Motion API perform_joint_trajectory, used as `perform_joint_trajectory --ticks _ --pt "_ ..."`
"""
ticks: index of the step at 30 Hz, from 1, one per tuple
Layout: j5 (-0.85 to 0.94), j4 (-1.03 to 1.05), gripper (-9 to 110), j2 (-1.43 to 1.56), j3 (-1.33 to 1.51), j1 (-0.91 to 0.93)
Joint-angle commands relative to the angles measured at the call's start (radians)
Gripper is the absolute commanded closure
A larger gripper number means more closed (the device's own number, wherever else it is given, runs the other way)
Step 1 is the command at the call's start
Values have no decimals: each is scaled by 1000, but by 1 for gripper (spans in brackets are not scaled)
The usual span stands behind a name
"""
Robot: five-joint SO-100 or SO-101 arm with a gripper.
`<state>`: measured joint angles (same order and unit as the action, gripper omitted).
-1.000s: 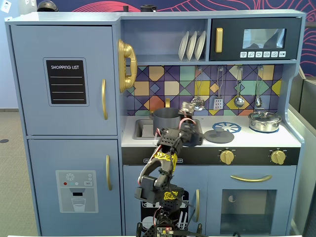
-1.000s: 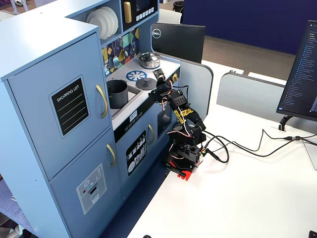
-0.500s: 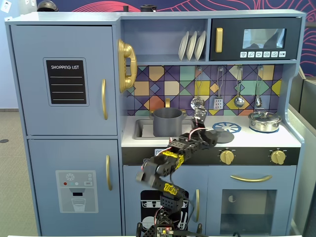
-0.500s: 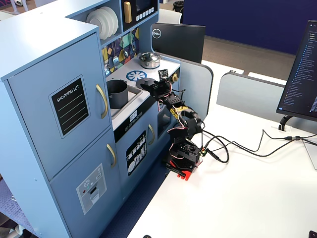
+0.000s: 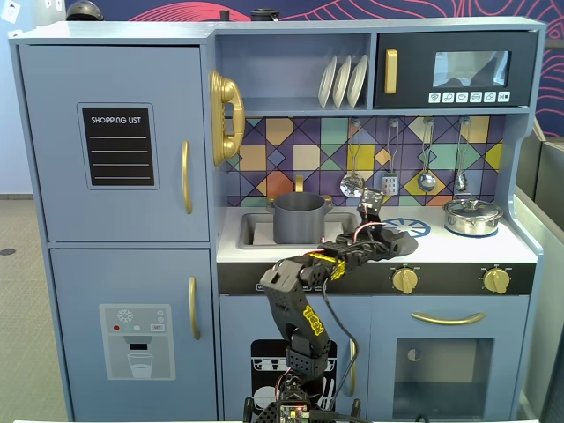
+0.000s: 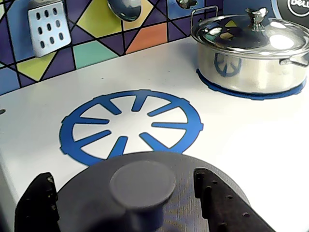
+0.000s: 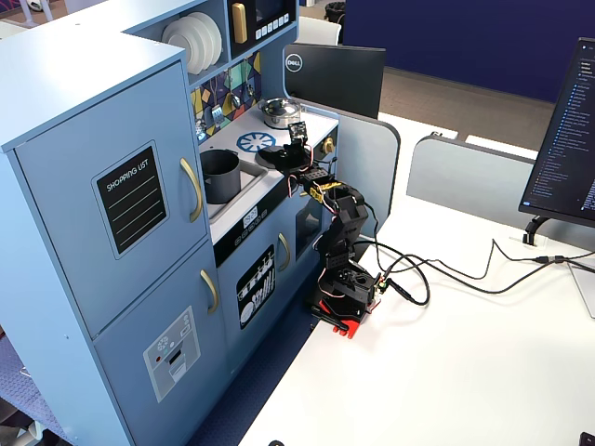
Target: Pick up the lid from the counter and put it on the gray recipient
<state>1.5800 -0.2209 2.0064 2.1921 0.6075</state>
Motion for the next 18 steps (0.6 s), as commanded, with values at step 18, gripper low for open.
perform_joint_trajectory --ticks 18 --pt "20 -51 91 -137 -149 -21"
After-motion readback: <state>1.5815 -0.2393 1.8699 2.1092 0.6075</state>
